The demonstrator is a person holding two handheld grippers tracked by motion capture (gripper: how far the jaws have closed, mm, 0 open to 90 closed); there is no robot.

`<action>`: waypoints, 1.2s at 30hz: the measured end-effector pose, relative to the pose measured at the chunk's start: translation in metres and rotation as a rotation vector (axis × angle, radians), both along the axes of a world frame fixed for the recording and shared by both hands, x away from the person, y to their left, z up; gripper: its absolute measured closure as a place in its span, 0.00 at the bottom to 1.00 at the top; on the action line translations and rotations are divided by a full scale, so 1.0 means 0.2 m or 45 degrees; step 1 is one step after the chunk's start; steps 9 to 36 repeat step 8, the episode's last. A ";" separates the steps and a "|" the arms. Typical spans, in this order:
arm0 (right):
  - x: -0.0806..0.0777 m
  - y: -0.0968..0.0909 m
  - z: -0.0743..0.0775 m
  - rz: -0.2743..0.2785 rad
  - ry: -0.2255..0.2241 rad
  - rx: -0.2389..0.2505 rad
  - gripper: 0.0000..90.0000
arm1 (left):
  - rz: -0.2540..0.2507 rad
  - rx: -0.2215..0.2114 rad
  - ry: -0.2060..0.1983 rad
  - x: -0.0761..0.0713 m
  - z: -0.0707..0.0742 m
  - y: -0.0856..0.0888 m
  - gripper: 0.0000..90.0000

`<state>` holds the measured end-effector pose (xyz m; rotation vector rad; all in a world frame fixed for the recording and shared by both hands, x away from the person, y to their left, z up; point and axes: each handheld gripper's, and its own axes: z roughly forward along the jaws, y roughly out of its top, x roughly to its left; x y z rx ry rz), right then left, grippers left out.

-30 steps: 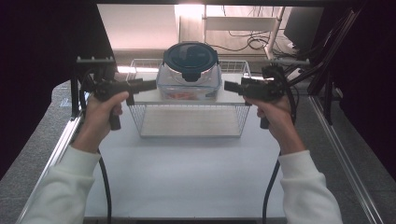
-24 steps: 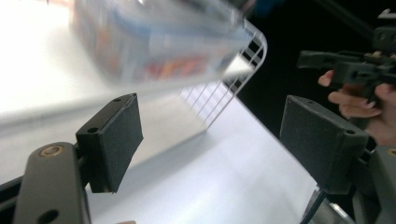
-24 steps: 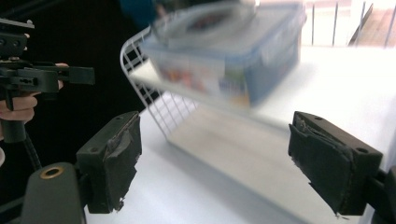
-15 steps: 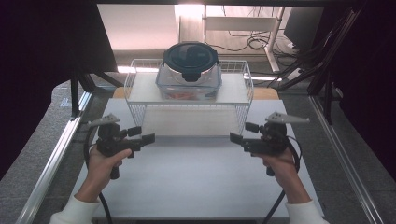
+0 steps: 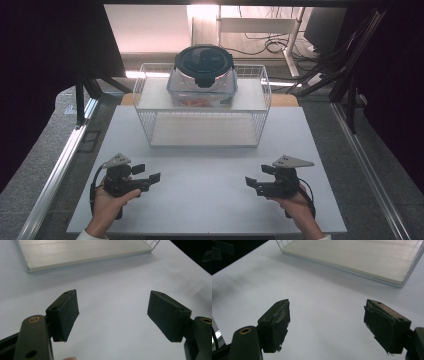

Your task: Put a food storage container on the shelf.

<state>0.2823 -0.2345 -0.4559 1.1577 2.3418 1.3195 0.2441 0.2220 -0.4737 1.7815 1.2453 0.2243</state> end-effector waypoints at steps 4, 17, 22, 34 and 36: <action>0.00 -0.02 0.01 -0.010 -0.005 0.031 0.23 | 0.003 -0.006 0.002 0.01 0.00 0.01 0.27; -0.01 -0.02 0.01 -0.008 -0.030 0.047 0.23 | 0.038 0.011 0.004 0.03 -0.01 0.02 0.25; -0.01 -0.02 0.01 -0.008 -0.030 0.047 0.23 | 0.038 0.011 0.004 0.03 -0.01 0.02 0.25; -0.01 -0.02 0.01 -0.008 -0.030 0.047 0.23 | 0.038 0.011 0.004 0.03 -0.01 0.02 0.25; -0.01 -0.02 0.01 -0.008 -0.030 0.047 0.23 | 0.038 0.011 0.004 0.03 -0.01 0.02 0.25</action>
